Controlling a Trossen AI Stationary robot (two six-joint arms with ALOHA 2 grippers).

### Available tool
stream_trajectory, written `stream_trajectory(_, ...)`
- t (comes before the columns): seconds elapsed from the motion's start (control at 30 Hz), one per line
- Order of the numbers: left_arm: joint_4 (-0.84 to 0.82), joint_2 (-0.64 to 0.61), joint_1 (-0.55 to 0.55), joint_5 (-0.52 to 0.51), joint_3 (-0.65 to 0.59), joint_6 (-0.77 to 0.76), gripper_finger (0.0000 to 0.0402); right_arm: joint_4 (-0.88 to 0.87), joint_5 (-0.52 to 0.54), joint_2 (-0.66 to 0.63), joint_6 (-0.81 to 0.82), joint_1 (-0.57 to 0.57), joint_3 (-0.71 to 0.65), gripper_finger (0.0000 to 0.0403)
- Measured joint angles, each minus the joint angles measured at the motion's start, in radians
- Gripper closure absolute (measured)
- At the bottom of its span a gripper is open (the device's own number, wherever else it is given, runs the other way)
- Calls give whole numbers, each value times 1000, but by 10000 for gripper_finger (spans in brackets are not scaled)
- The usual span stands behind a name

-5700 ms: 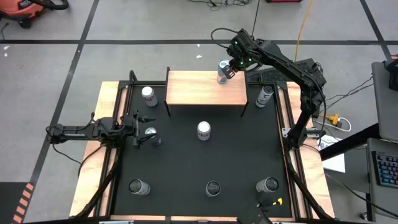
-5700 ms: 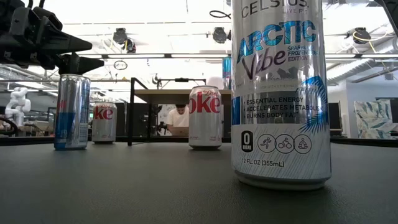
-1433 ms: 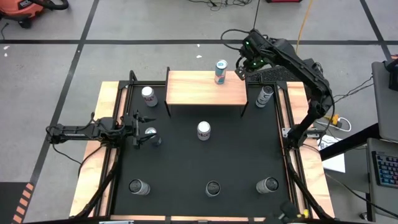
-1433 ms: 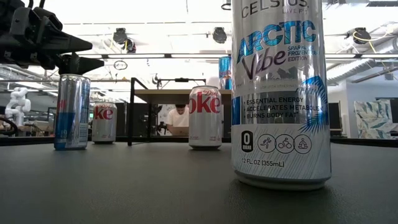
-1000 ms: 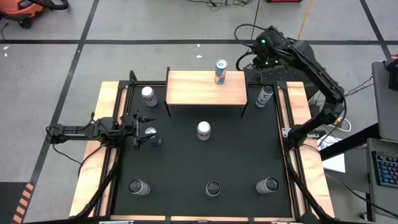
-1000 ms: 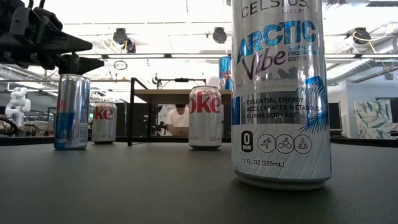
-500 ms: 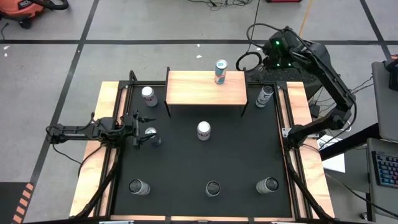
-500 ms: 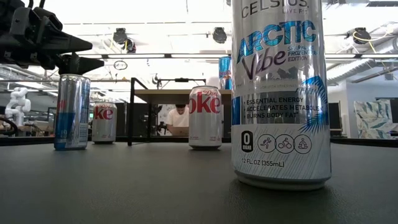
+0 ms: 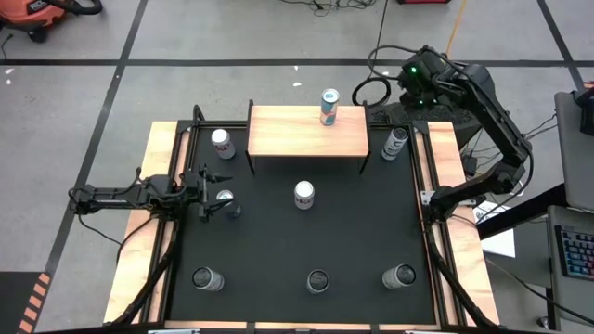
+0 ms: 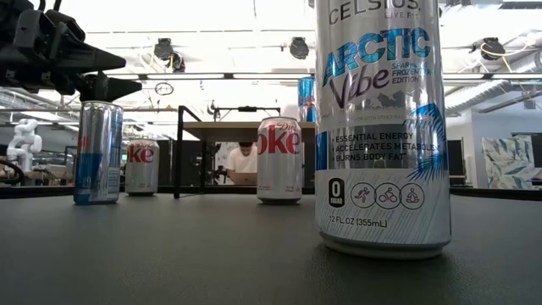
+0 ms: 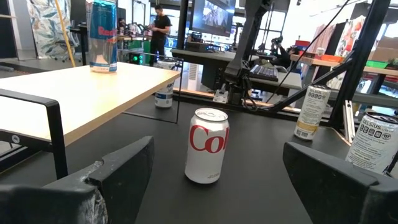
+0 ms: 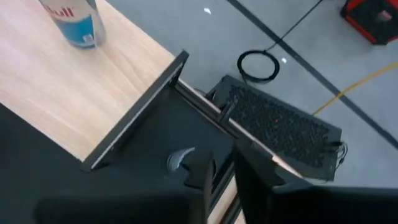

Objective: Place canned beverage on shelf
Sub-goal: Put the top white-blue soda can on the shelf

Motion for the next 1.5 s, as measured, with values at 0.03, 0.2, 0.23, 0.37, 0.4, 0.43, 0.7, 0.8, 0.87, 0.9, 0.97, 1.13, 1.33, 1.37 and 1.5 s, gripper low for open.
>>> stream_trajectory(0.03, 0, 0, 0, 0, 0, 0, 41, -16, 0, 0, 8, 0, 0, 327)
stream_trajectory(0.2, 0, 0, 0, 0, 0, 0, 41, -51, -2, -2, 58, 0, -14, 251)
stream_trajectory(0.23, 0, 0, 0, 0, 0, 0, 41, -52, -3, -2, 69, 0, -22, 236)
stream_trajectory(0.37, 0, 0, 0, 0, 0, 0, 41, -52, -2, -3, 116, 0, -79, 179)
stream_trajectory(0.4, 0, 0, 0, 0, 0, 0, 41, -52, -2, -3, 147, 0, -95, 167)
stream_trajectory(0.43, 0, 0, 0, 0, 0, 0, 41, -52, -2, -2, 166, 0, -112, 156)
stream_trajectory(0.7, 0, 0, 0, 0, 0, 1, 41, -31, -2, -2, 110, -3, -175, 111)
stream_trajectory(0.8, 0, 0, 0, 0, 0, 6, 41, -8, -3, -2, 108, -3, -176, 110)
stream_trajectory(0.87, 0, 0, 0, 0, 0, 6, 41, -11, -3, -2, 107, -3, -176, 111)
stream_trajectory(0.9, 0, 0, 0, 0, 0, 5, 41, -15, -3, -2, 106, -3, -176, 112)
stream_trajectory(0.97, 0, 0, 0, 0, 0, 5, 41, -25, -2, -2, 110, -3, -176, 112)
stream_trajectory(1.13, 0, 0, 0, 0, 0, 5, 41, -50, -3, -2, 145, -3, -176, 108)
stream_trajectory(1.33, 0, 0, 0, 0, 0, 5, 41, -50, -3, -2, 206, -3, -186, 111)
stream_trajectory(1.37, 0, 0, 0, 0, 0, 5, 41, -51, -3, -2, 221, -6, -196, 113)
stream_trajectory(1.5, 0, 0, 0, 0, 0, 5, 41, -50, -49, -2, 255, -28, -265, 116)
